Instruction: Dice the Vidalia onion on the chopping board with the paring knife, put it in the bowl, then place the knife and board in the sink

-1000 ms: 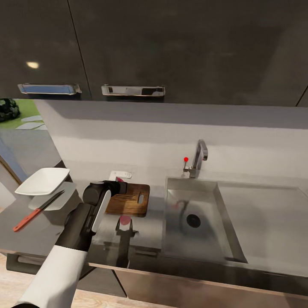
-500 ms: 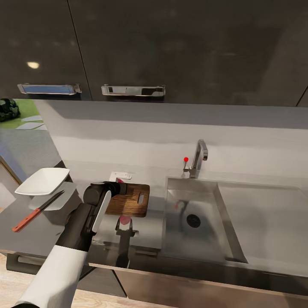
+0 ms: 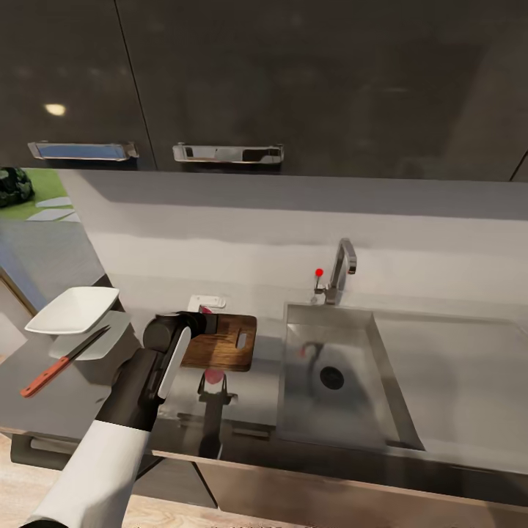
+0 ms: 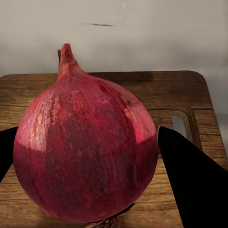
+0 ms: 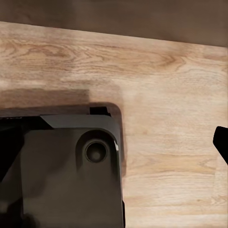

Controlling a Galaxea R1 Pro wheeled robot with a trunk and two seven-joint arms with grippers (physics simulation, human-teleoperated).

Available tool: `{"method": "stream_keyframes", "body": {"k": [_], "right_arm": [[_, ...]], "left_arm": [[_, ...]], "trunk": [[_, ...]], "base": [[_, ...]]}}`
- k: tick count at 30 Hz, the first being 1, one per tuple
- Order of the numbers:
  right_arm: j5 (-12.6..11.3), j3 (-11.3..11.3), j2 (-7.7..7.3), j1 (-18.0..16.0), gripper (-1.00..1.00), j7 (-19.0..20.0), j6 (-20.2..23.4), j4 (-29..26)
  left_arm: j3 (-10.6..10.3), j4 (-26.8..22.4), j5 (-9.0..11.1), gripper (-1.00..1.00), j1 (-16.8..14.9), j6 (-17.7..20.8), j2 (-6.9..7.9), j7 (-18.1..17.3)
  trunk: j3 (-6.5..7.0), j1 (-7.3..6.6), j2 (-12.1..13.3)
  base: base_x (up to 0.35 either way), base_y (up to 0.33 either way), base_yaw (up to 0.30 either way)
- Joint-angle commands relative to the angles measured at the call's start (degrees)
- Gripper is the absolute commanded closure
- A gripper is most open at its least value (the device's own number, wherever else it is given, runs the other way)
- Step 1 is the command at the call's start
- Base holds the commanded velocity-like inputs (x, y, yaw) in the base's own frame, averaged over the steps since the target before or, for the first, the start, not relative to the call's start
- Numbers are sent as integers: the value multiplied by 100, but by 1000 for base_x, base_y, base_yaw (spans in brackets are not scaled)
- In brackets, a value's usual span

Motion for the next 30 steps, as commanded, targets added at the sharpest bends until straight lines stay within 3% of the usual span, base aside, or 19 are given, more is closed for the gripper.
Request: {"method": "stream_keyframes", "body": {"k": [1, 30], "right_arm": [[61, -41, 3, -4, -100, -29, -14, 4], [61, -41, 27, -4, -100, -28, -14, 13]], "left_arm": [[-7, -4, 33, 100, -5, 24, 1, 49], [-7, 32, 15, 100, -5, 24, 1, 49]], "trunk": [[-19, 3, -12], [-279, 3, -12]], "base": [[0, 0, 0], [0, 0, 0]]}}
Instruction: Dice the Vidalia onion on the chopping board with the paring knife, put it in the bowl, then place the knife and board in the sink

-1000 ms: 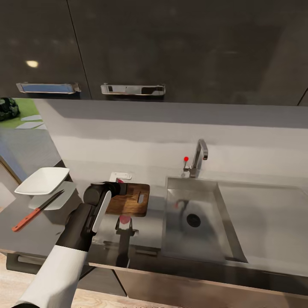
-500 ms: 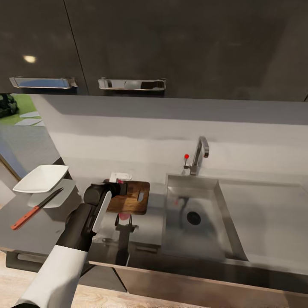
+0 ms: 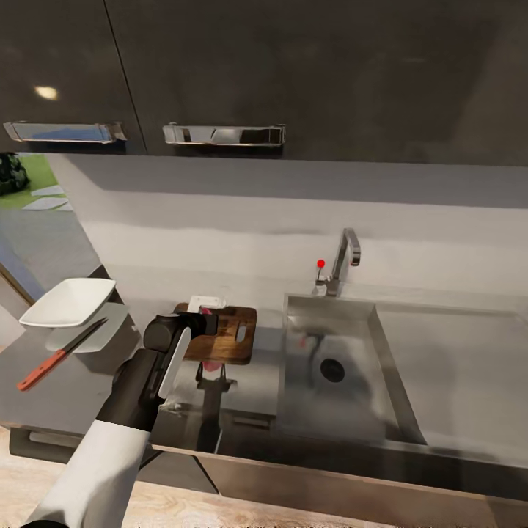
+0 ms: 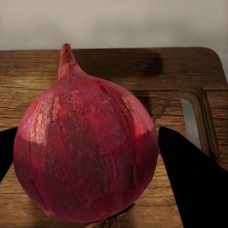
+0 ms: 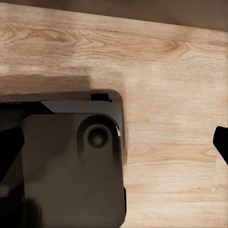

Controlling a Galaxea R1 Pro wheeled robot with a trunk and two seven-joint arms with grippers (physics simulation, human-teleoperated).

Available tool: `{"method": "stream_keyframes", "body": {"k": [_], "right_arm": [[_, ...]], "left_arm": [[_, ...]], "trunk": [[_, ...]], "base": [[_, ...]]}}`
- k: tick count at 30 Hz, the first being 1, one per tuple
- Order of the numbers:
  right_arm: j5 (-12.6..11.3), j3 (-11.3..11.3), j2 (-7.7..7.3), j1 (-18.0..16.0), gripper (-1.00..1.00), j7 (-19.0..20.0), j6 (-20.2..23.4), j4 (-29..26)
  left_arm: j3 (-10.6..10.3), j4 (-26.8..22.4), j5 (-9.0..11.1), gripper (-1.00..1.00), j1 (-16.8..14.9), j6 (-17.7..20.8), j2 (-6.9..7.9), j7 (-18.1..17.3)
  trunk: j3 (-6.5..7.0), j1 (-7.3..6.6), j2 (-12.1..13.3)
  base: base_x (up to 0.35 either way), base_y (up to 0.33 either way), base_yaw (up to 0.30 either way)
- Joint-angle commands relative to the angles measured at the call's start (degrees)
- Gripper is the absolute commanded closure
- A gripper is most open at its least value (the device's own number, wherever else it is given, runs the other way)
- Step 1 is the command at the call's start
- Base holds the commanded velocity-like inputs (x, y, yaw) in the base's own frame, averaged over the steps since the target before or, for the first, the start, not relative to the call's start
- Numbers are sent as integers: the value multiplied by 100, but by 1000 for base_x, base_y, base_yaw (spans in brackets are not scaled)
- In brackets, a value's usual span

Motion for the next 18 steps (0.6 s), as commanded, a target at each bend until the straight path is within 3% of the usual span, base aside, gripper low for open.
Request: {"method": "stream_keyframes", "body": {"k": [1, 18], "right_arm": [[61, -41, 1, -4, -100, -29, -13, 4], [61, -41, 1, -4, -100, -30, -14, 4]], "left_arm": [[-7, -8, 31, 100, -5, 25, 1, 49], [-7, -16, 31, 100, -3, 25, 1, 49]], "trunk": [[-19, 3, -11], [-44, 3, -11]], "base": [[0, 0, 0], [56, 0, 0]]}}
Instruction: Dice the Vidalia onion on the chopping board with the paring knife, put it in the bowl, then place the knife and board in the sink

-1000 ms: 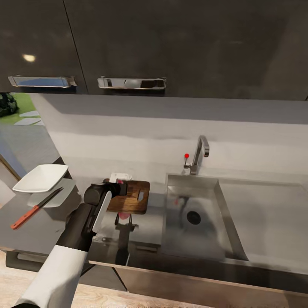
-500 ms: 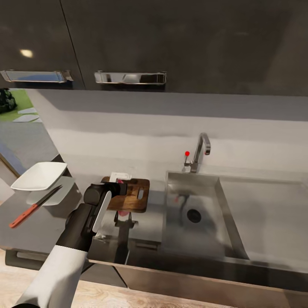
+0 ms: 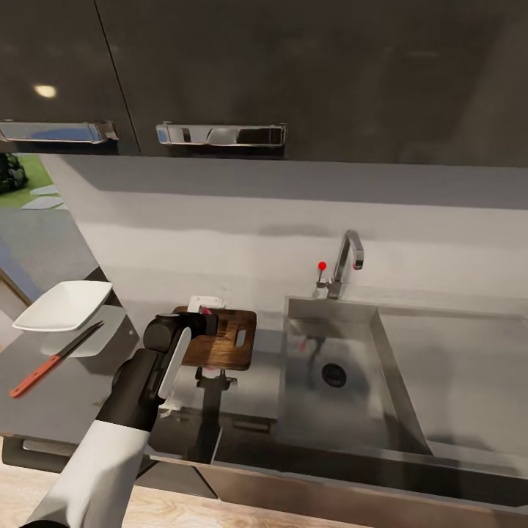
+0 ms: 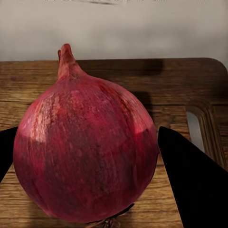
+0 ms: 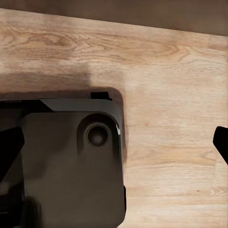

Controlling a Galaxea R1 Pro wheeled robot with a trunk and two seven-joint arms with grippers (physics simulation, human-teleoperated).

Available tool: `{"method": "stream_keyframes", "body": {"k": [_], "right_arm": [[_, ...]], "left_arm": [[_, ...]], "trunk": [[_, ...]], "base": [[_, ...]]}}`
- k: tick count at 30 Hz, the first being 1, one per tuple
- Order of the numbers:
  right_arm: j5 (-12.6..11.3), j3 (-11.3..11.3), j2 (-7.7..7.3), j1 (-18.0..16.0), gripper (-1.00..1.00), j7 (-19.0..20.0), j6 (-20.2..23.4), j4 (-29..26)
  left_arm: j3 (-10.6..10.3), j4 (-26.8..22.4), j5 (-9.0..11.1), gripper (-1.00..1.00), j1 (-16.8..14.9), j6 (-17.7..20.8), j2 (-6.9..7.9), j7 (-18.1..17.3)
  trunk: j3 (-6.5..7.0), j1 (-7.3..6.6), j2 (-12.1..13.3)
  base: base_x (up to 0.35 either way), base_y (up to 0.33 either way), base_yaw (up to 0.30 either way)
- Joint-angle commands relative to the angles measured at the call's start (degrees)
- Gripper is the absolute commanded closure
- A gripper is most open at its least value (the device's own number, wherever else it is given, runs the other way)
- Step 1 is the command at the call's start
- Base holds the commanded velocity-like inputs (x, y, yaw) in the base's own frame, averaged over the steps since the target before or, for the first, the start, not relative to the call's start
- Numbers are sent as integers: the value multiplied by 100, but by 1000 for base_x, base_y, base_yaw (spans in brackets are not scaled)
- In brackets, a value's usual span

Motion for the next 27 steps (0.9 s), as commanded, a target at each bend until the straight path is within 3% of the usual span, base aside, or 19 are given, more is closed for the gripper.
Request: {"method": "stream_keyframes", "body": {"k": [1, 11, 27], "right_arm": [[60, -41, 1, -4, -100, -29, -14, 4], [60, -41, 1, -4, -100, -29, -14, 4], [60, -41, 2, -4, -100, -28, -14, 4]], "left_arm": [[-7, -4, 31, 100, -4, 25, 1, 49], [-7, 6, 31, 100, -6, 25, 1, 49], [-7, 23, 31, 100, -7, 25, 1, 49]], "trunk": [[-11, 3, -11], [-19, 3, -11], [-154, 3, -11]], "base": [[2, 0, 0], [0, 0, 0], [0, 0, 0]]}}
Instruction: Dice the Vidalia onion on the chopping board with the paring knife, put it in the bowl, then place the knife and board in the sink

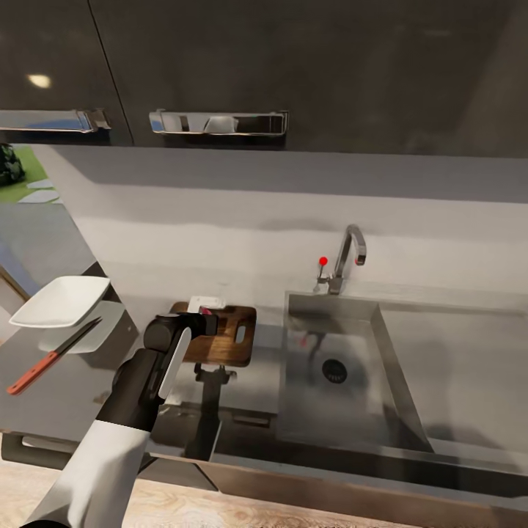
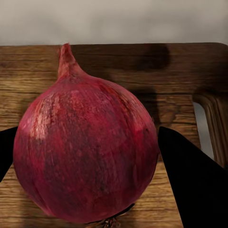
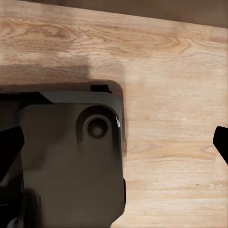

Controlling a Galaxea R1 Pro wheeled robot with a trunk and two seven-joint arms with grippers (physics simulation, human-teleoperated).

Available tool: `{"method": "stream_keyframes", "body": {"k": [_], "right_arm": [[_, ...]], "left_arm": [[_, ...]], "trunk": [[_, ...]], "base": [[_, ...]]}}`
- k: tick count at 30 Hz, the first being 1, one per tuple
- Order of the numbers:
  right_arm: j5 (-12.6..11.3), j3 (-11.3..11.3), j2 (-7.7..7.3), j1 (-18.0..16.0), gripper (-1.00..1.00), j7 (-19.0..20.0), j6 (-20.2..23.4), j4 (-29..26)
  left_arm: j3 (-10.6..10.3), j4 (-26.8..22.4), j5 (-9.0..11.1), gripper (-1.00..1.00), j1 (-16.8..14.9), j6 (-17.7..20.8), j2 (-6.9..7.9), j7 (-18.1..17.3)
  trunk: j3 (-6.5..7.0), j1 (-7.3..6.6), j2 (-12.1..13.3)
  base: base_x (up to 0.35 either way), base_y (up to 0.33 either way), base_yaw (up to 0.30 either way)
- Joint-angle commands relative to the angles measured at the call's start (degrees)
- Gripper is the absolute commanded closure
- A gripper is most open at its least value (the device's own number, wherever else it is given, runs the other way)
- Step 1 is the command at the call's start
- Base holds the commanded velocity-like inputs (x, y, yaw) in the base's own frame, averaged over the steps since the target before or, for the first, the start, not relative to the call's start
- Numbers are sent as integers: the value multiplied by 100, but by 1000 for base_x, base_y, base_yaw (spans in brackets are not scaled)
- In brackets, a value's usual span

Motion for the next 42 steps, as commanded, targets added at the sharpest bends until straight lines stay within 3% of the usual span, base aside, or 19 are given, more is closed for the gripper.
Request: {"method": "stream_keyframes", "body": {"k": [1, 26, 32, 38, 42], "right_arm": [[61, -41, 1, -4, -100, -29, -14, 4], [61, -41, -16, -4, -100, -3, -14, 4], [52, -46, 53, -4, -100, -43, -58, -101], [27, -69, -116, -4, -100, -30, -42, -118], [26, -68, -129, -4, -100, -29, -41, -119]], "left_arm": [[-8, -4, 31, 100, -5, 25, 1, 49], [-7, -56, 31, 100, -5, 25, 1, 49], [45, -157, 13, 100, 3, 25, 15, 49], [29, -351, 13, 100, 4, 33, 26, 49], [22, -398, 15, 100, 4, 33, 27, 49]], "trunk": [[-20, 3, -11], [-83, 3, -11], [-83, 3, -11], [-83, 3, -11], [-83, 3, -11]], "base": [[0, 0, 0], [0, 0, 0], [0, 0, 0], [0, 0, 0], [0, 0, 0]]}}
